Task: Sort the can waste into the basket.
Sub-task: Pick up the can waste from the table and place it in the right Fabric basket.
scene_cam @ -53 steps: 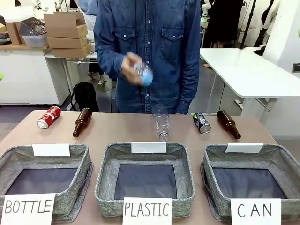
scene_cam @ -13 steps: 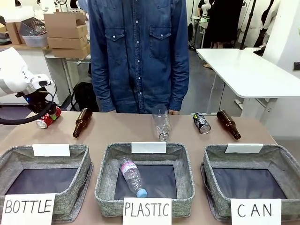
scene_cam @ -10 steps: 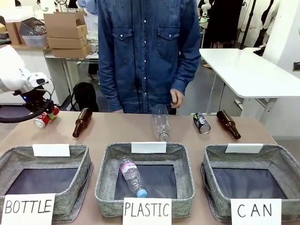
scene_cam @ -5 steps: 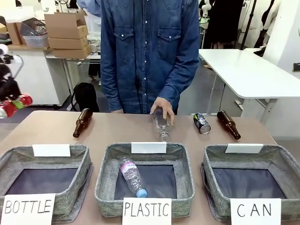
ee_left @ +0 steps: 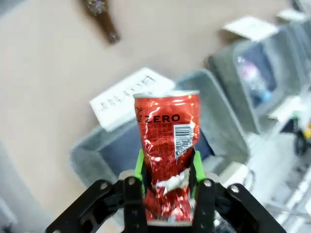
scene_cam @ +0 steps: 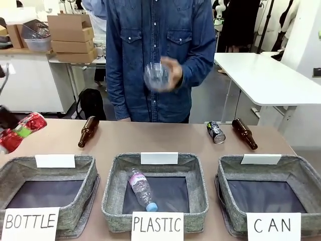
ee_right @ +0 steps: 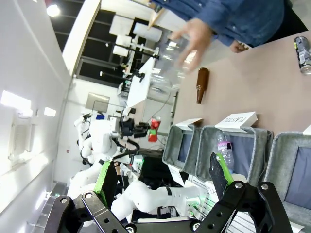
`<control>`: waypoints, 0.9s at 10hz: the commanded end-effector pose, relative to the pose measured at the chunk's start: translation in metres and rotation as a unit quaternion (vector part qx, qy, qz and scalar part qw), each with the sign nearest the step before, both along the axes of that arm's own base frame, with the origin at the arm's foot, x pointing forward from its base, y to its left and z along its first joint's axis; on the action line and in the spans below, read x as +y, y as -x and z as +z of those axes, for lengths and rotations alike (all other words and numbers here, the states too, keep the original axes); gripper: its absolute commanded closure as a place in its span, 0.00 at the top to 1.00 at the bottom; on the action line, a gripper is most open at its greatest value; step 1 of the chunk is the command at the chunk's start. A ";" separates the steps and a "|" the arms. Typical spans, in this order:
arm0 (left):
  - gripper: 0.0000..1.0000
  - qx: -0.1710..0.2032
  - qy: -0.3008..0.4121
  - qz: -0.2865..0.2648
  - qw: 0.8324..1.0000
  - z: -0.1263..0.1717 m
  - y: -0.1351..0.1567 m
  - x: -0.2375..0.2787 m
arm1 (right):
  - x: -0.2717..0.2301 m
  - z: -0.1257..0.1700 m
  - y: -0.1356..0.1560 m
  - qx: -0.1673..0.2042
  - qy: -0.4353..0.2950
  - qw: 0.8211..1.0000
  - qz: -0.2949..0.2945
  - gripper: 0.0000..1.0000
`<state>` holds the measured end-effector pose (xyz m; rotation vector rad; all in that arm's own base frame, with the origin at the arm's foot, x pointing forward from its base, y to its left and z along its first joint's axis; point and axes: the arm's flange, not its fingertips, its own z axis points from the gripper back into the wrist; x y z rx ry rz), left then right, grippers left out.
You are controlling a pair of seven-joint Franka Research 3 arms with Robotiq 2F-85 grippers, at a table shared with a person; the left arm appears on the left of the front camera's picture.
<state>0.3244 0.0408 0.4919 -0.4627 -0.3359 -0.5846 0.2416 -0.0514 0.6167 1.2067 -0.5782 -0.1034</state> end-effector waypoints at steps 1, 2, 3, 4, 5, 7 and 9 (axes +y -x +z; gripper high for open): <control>0.00 -0.042 0.083 -0.072 0.993 0.004 0.037 0.026 | 0.001 0.001 -0.004 -0.015 -0.004 1.000 0.004 1.00; 0.00 -0.033 0.107 -0.060 0.992 0.006 0.015 0.036 | 0.001 0.001 -0.004 -0.015 -0.004 1.000 0.004 1.00; 0.00 -0.029 0.029 -0.040 0.998 0.007 0.020 0.008 | 0.001 0.001 -0.004 -0.015 -0.004 1.000 0.004 1.00; 0.00 -0.029 0.029 -0.040 0.998 0.007 0.020 0.008 | 0.001 0.001 -0.004 -0.015 -0.004 1.000 0.004 1.00; 0.00 -0.029 0.029 -0.040 0.998 0.007 0.020 0.008 | 0.001 0.001 -0.004 -0.015 -0.004 1.000 0.004 1.00; 0.00 -0.029 0.029 -0.040 0.998 0.007 0.020 0.008 | 0.001 0.001 -0.004 -0.015 -0.004 1.000 0.004 1.00; 0.41 -0.029 0.030 -0.052 0.998 0.006 0.019 0.008 | 0.001 0.001 -0.004 -0.015 -0.004 1.000 0.004 1.00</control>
